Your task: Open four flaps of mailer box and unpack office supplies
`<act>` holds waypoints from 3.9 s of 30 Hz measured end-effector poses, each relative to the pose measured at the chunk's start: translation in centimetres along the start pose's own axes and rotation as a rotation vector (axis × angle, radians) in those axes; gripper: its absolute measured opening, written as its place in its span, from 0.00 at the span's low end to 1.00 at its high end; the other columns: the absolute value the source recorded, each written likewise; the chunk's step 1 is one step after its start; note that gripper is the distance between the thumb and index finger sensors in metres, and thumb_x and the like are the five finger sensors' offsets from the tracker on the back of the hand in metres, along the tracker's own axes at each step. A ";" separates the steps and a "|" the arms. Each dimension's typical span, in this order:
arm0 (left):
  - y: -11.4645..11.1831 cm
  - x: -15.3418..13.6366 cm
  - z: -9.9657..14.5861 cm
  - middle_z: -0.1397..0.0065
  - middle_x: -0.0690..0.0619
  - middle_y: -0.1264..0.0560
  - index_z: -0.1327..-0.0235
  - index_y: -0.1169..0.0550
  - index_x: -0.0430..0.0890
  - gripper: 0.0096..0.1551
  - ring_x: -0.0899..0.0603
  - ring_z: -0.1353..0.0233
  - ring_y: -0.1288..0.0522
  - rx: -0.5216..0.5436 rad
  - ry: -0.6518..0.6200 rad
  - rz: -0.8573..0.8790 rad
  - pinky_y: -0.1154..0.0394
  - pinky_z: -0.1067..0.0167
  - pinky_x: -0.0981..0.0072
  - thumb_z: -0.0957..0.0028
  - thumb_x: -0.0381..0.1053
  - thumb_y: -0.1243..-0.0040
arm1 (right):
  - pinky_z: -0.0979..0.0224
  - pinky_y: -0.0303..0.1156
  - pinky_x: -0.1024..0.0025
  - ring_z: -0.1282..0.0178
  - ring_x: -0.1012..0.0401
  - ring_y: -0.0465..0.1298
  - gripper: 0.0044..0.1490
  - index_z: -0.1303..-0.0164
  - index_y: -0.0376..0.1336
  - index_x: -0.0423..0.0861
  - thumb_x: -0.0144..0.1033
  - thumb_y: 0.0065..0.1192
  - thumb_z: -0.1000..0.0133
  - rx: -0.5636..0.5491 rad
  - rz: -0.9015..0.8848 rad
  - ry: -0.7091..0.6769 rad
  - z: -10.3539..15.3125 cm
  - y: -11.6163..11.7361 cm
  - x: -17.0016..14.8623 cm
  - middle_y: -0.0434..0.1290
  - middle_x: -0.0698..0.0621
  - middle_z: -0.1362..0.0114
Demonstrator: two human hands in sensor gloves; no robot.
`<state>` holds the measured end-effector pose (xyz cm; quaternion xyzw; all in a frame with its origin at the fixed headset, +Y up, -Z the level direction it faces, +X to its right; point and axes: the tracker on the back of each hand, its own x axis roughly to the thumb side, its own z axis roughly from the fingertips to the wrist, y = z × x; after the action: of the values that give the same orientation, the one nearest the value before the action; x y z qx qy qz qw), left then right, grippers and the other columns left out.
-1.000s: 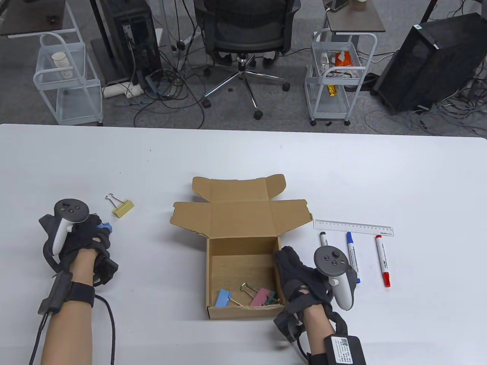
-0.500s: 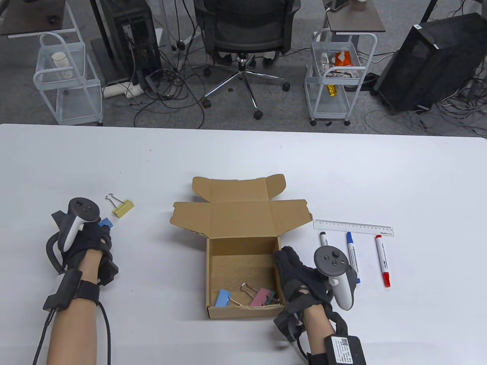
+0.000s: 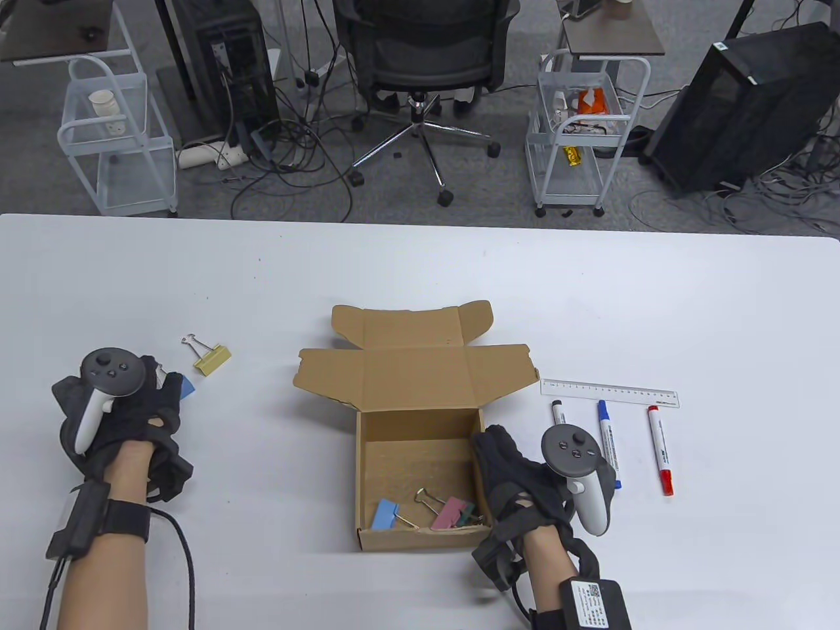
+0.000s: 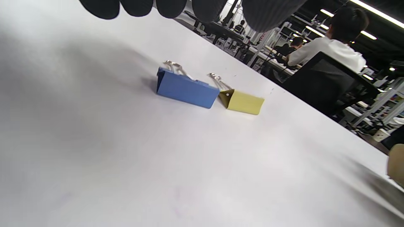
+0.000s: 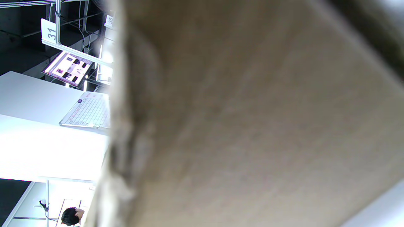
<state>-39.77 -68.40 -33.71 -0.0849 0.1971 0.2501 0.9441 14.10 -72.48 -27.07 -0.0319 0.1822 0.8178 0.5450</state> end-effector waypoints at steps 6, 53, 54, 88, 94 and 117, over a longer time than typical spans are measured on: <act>1.8 1.5 2.5 0.11 0.36 0.50 0.15 0.44 0.42 0.43 0.25 0.14 0.51 -0.008 -0.090 0.018 0.42 0.26 0.29 0.38 0.62 0.51 | 0.22 0.55 0.30 0.18 0.26 0.54 0.50 0.15 0.39 0.26 0.53 0.35 0.31 0.005 -0.002 -0.001 0.0 0.0 0.0 0.48 0.22 0.12; -6.2 20.0 18.2 0.10 0.36 0.57 0.14 0.49 0.44 0.46 0.25 0.14 0.58 -0.172 -0.743 -0.343 0.47 0.25 0.28 0.38 0.64 0.51 | 0.22 0.55 0.30 0.18 0.26 0.54 0.50 0.15 0.39 0.26 0.53 0.35 0.31 0.020 -0.019 -0.002 0.0 0.1 0.1 0.48 0.22 0.12; -6.5 20.3 18.4 0.10 0.36 0.57 0.14 0.49 0.43 0.46 0.25 0.14 0.58 -0.177 -0.749 -0.347 0.47 0.25 0.28 0.38 0.64 0.51 | 0.22 0.55 0.30 0.18 0.26 0.54 0.50 0.15 0.39 0.26 0.53 0.35 0.31 0.020 -0.020 -0.002 0.0 0.1 0.1 0.48 0.22 0.12; -16.3 26.2 17.6 0.11 0.34 0.48 0.15 0.46 0.41 0.43 0.21 0.16 0.44 -0.695 -0.647 -0.522 0.34 0.26 0.36 0.36 0.61 0.50 | 0.22 0.55 0.30 0.18 0.26 0.54 0.50 0.15 0.39 0.26 0.53 0.35 0.31 0.015 -0.019 -0.002 0.0 0.1 0.1 0.48 0.23 0.12; -17.7 25.7 16.5 0.11 0.33 0.50 0.15 0.46 0.41 0.44 0.19 0.16 0.46 -0.798 -0.560 -0.539 0.35 0.27 0.32 0.36 0.61 0.51 | 0.22 0.55 0.30 0.18 0.26 0.54 0.50 0.15 0.39 0.26 0.53 0.35 0.31 0.011 -0.017 -0.001 0.0 0.1 0.0 0.48 0.22 0.12; -20.1 25.3 15.9 0.13 0.38 0.43 0.15 0.48 0.45 0.42 0.24 0.19 0.41 -1.002 -0.592 -0.402 0.40 0.26 0.32 0.37 0.57 0.48 | 0.22 0.55 0.29 0.18 0.25 0.54 0.50 0.15 0.39 0.26 0.53 0.35 0.31 0.013 -0.010 -0.003 0.0 0.1 0.0 0.48 0.22 0.12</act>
<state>-4.19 -70.52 -28.51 -0.4808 -0.2350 0.1424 0.8327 14.04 -72.47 -27.04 -0.0279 0.1865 0.8140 0.5494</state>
